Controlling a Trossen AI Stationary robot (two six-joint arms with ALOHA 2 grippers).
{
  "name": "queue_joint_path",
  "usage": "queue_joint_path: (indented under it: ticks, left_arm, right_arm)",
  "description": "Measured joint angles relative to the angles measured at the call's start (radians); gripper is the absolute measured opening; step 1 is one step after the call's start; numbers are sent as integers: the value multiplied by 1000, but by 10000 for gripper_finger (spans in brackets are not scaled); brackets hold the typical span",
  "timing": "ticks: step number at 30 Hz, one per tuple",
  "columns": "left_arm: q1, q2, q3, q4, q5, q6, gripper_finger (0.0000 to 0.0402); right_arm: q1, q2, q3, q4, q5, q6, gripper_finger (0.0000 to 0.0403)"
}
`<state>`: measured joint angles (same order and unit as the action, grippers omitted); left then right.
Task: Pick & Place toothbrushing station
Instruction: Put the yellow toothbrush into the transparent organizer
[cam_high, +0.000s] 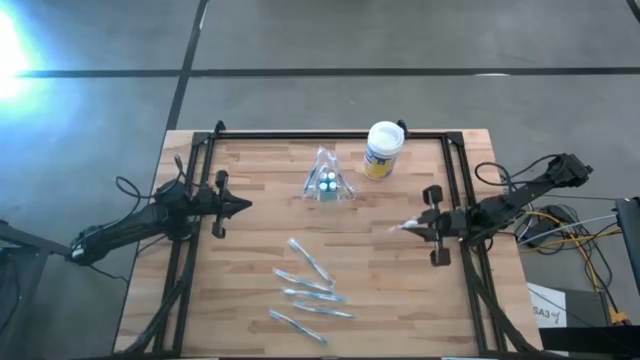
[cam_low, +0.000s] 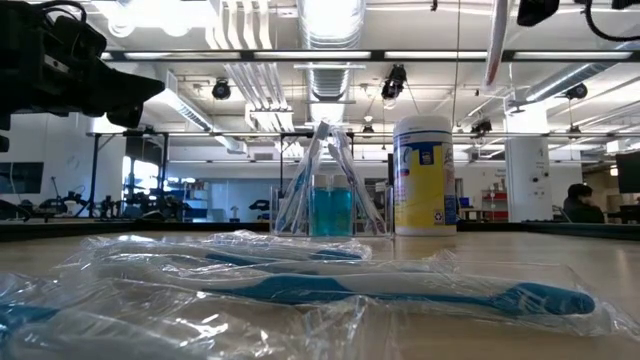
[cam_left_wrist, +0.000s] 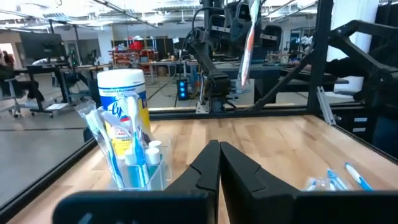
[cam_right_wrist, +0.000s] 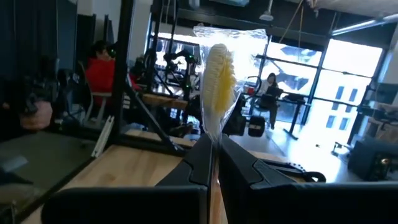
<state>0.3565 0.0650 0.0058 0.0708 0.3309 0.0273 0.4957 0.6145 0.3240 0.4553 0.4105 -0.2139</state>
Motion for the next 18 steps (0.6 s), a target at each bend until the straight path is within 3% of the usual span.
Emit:
queue_joint_path:
  ticks: [11,18]
  left_arm:
    - [0,0,0,2,-4,-21,12]
    - [0,0,0,21,-32,-104,10]
  right_arm:
    - [2,15,-211,297,-1,-104,8]
    - [2,5,-238,342,0,-103,8]
